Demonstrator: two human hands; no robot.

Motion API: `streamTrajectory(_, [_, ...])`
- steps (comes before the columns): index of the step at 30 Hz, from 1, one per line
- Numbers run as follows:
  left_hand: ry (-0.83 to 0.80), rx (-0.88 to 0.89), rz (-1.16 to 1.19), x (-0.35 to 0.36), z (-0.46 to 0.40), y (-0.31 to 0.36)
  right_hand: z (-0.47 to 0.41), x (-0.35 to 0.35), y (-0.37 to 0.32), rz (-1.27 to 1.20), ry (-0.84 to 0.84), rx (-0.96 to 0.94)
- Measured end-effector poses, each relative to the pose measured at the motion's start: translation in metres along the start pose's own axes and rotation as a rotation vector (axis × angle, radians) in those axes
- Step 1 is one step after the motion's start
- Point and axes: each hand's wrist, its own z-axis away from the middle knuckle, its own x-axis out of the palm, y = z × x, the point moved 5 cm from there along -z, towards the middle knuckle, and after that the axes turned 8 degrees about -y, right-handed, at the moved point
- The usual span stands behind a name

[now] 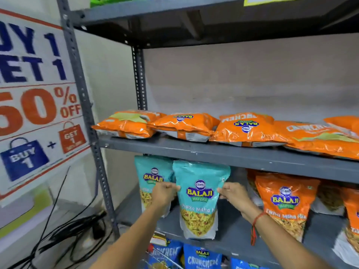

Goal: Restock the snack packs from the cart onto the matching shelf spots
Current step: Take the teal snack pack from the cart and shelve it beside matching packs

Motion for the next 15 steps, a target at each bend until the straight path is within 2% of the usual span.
streamTrajectory(12, [-0.003,0.084,-0.024,0.062,-0.075,-0.037,-0.05,-0.022,0.069,-0.147,0.057,0.032])
streamTrajectory(15, [-0.059,0.083,0.015,0.071,-0.082,-0.04,-0.054,-0.024,0.08,-0.193,0.054,0.039])
